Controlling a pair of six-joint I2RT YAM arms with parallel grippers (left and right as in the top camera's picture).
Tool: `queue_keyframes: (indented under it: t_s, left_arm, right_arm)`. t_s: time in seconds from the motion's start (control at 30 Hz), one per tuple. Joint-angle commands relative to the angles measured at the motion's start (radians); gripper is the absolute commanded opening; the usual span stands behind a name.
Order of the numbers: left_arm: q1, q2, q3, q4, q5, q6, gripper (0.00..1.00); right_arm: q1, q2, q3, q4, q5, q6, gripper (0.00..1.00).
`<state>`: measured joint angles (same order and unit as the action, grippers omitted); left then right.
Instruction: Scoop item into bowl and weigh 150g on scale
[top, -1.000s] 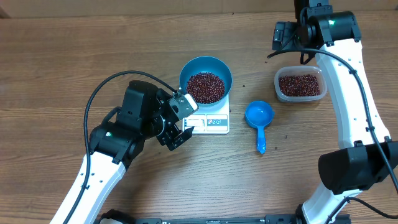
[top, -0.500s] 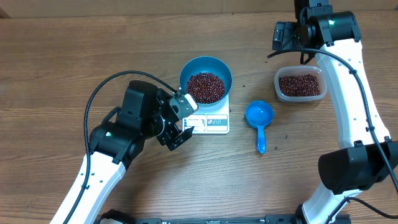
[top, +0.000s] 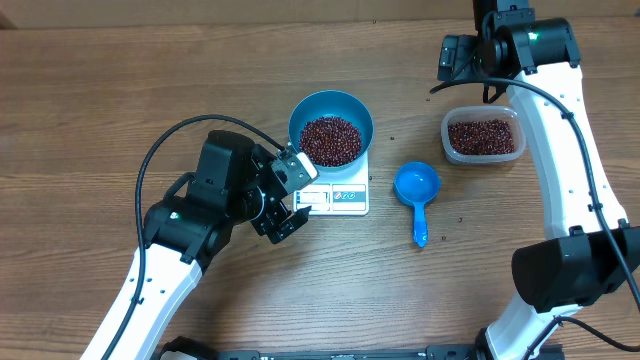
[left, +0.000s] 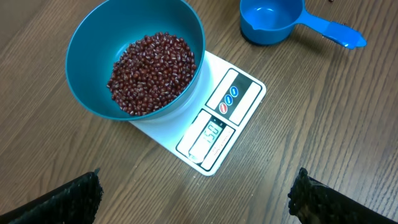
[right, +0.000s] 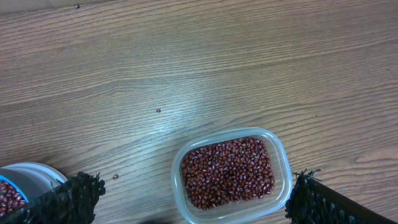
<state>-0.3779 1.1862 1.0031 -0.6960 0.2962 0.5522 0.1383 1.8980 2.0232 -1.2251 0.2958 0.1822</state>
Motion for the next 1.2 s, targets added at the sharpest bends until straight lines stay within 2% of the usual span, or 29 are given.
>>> queue_keyframes:
  t_s: [0.0, 0.3, 0.53, 0.7, 0.87, 1.17]
  left_arm:
    - [0.005, 0.003, 0.027, -0.005, 0.008, -0.018, 1.0]
    - [0.004, -0.012, 0.027, -0.027, 0.008, -0.017, 1.0]
    - [0.005, -0.127, -0.021, -0.082, -0.027, -0.014, 0.99]
    - [0.006, -0.264, -0.151, 0.02, -0.091, -0.013, 1.0]
    - [0.029, -0.43, -0.29, 0.139, -0.095, -0.014, 1.0]
    - [0.178, -0.763, -0.482, 0.335, -0.069, -0.089, 0.99]
  right_arm:
    - [-0.002, -0.035, 0.026, 0.005, 0.018, 0.0, 1.0]
    - [-0.002, -0.035, 0.026, 0.005, 0.018, 0.0, 1.0]
    - [-0.002, -0.035, 0.026, 0.005, 0.018, 0.0, 1.0]
    - [-0.002, -0.035, 0.026, 0.005, 0.018, 0.0, 1.0]
    - [-0.002, -0.035, 0.026, 0.005, 0.018, -0.001, 1.0]
    - [-0.002, -0.035, 0.026, 0.005, 0.018, 0.0, 1.0]
